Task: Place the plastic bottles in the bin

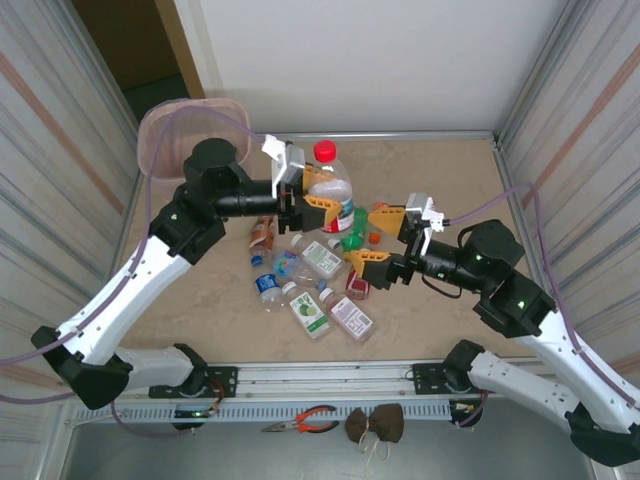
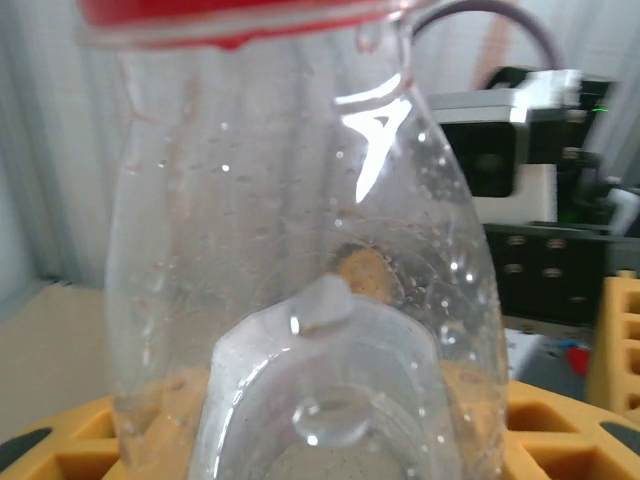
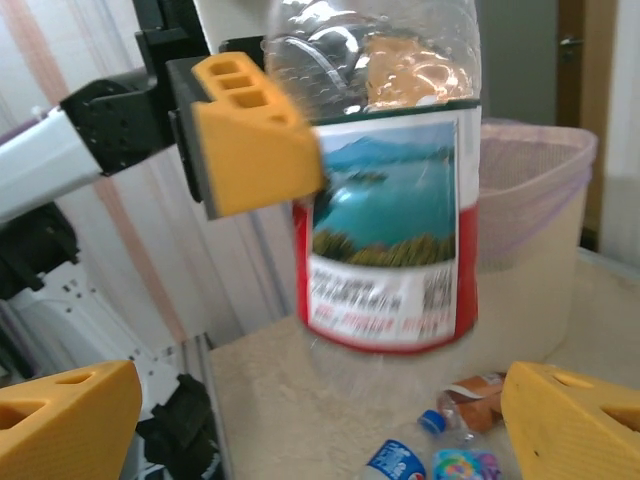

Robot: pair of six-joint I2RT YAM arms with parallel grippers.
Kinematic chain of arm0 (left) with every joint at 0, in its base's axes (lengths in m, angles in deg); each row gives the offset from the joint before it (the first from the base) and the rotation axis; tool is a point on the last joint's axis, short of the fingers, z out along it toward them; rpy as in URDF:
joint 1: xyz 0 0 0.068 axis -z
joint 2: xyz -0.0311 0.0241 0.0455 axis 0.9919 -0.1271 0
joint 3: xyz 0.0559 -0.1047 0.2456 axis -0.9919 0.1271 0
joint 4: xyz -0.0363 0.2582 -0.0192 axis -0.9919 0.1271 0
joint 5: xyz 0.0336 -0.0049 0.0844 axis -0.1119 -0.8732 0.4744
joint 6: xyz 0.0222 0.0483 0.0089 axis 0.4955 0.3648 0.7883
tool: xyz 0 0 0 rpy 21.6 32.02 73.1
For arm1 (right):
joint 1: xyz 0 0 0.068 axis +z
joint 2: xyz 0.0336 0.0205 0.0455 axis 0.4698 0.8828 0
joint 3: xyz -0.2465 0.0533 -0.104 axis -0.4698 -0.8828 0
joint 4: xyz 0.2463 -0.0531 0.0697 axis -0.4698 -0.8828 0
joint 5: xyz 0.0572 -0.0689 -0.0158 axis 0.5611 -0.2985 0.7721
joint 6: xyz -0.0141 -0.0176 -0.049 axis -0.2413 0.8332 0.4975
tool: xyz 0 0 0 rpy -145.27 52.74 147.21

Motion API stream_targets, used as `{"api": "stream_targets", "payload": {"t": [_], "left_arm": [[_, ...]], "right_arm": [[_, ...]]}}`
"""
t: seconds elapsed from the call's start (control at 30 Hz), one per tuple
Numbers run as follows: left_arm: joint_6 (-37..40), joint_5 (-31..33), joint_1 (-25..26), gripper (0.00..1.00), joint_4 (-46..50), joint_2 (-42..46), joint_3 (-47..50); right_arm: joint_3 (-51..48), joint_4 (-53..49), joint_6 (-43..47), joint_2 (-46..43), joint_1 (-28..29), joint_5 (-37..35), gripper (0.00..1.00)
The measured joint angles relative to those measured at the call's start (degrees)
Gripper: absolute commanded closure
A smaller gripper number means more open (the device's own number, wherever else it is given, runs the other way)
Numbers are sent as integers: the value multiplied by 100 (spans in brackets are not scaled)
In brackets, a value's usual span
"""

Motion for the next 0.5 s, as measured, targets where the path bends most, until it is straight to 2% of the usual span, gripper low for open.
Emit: {"api": "stream_targets", "payload": {"t": [0.33,0.5], "left_arm": [[273,1276,-1405,47,1508,-35,-890],[319,1580,-2304,48,2151,-348,-1580]], "right_arm": [[-42,-369,273,-116,0,-555,6],[-42,-420,313,44,0,-573,6]]}}
